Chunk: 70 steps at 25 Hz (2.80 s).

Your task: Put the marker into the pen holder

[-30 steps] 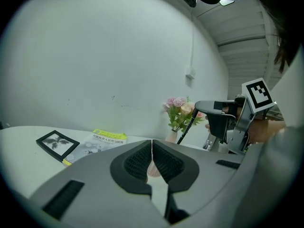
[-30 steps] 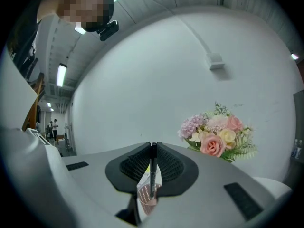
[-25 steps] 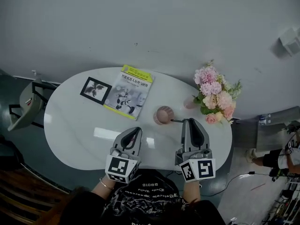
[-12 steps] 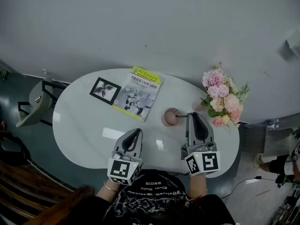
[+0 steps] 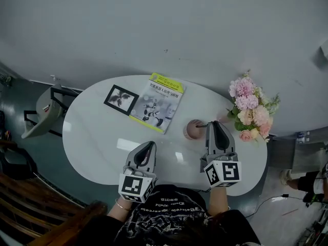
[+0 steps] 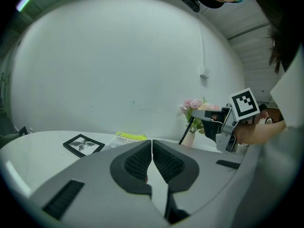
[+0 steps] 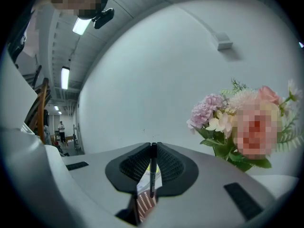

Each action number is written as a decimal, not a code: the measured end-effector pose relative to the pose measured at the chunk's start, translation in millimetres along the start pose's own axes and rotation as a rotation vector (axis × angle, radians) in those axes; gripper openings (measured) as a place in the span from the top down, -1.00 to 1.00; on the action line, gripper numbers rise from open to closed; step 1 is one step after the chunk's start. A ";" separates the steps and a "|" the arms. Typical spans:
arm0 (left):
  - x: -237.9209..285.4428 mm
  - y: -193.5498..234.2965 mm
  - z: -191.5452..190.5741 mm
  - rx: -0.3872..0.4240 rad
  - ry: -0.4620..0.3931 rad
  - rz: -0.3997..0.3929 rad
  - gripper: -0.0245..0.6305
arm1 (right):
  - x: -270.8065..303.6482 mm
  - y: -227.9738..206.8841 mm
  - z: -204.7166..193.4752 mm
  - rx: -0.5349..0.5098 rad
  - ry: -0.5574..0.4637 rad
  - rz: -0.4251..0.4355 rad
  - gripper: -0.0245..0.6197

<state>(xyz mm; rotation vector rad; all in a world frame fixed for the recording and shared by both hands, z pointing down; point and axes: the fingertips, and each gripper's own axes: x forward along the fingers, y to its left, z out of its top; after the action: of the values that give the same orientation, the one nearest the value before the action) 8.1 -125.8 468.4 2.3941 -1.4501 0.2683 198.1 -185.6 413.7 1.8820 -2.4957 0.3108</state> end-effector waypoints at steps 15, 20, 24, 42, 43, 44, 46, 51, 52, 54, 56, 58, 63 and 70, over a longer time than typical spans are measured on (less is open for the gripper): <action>5.0 21.9 6.1 -0.043 -0.006 0.026 0.85 | 25.0 5.4 -36.1 -0.017 0.089 -0.008 0.72; 7.3 20.3 1.6 -0.031 0.001 0.026 0.85 | 29.1 6.8 -45.5 -0.017 0.107 0.003 0.72; 7.3 19.4 3.1 -0.016 0.005 0.030 0.85 | 29.6 4.9 -53.0 -0.008 0.127 0.005 0.72; 6.3 16.5 -2.7 -0.001 0.023 0.045 0.85 | 29.8 4.4 -82.0 -0.018 0.200 0.022 0.72; 6.6 16.3 -2.0 0.001 0.023 0.044 0.85 | 29.8 3.8 -84.0 -0.016 0.204 0.020 0.72; 6.8 16.5 -1.9 0.003 0.023 0.045 0.85 | 29.9 3.5 -85.9 -0.015 0.207 0.019 0.72; 6.4 17.7 -3.5 0.002 0.025 0.050 0.85 | 30.1 3.7 -89.0 -0.014 0.214 0.020 0.72; 5.4 17.7 -5.5 0.009 0.025 0.050 0.85 | 28.7 0.8 -96.3 -0.016 0.234 0.006 0.72; 5.5 17.1 -5.0 0.010 0.025 0.047 0.85 | 28.5 -0.2 -97.5 -0.015 0.240 0.002 0.72; 5.2 16.3 -5.2 0.011 0.027 0.046 0.85 | 27.6 -1.0 -99.5 -0.006 0.246 0.002 0.72; 4.5 16.2 -6.4 0.011 0.028 0.048 0.85 | 26.5 -1.4 -101.5 0.001 0.250 0.001 0.72; 4.0 16.6 -8.2 0.010 0.031 0.050 0.85 | 25.4 -2.6 -103.2 0.007 0.254 -0.007 0.72; 3.2 16.6 -10.5 0.012 0.037 0.050 0.85 | 24.4 -7.7 -104.9 0.054 0.259 -0.017 0.71; 2.8 16.6 -16.5 0.015 0.045 0.059 0.85 | 19.6 -17.5 -112.3 0.093 0.280 -0.041 0.66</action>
<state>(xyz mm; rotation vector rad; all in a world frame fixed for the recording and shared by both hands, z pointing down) -5.1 -129.1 487.6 2.3445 -1.5049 0.3466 195.9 -191.1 528.9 1.7736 -2.2924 0.6514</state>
